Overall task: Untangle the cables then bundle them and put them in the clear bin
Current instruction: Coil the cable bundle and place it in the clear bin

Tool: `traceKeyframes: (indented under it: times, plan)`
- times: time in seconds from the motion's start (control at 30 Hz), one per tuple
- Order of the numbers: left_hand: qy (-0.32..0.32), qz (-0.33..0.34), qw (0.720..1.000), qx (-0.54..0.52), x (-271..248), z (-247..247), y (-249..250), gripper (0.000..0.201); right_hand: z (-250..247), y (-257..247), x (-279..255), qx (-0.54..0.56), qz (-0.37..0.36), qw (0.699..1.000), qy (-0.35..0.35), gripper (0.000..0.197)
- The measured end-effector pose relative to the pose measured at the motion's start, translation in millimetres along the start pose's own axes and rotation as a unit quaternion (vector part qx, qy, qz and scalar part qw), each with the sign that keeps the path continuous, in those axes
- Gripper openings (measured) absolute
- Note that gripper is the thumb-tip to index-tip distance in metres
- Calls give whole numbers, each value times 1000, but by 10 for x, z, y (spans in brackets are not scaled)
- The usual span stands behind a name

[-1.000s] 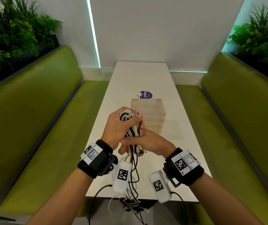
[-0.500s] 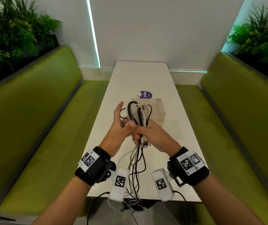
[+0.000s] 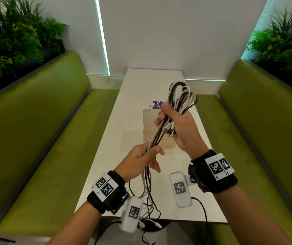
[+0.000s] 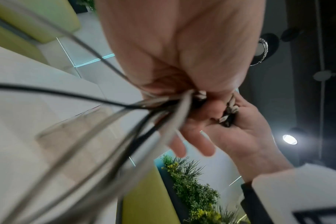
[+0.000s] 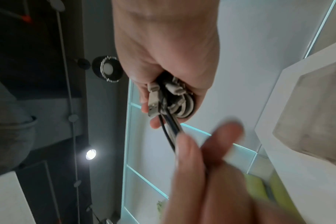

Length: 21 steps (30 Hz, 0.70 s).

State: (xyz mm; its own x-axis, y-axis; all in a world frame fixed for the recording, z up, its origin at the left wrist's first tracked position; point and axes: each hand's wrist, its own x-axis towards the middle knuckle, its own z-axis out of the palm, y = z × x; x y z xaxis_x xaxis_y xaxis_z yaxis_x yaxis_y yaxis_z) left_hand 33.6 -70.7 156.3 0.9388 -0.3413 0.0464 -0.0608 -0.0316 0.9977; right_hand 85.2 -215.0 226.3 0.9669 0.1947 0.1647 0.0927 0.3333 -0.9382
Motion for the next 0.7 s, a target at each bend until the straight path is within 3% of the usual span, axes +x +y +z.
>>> traceKeyframes:
  times: [0.17,0.37,0.47,0.6,0.7]
  plan:
    - [-26,-24,997,-66,-21,-189,48,33,-132,-193,91,-20,-29,999,-40,22]
    - [-85,-7,993,76,4,-412,189,30,-313,-387,126,-193,-45,969,-144,16]
    - [-64,-3,997,47,16,-410,181,31,-280,-488,90,-393,13,897,-200,22]
    - [-60,-14,998,-4,98,-359,151,26,-166,-393,68,-551,124,765,-309,33]
    - [-106,-20,994,-22,132,-336,143,18,-165,-287,87,-585,133,737,-312,26]
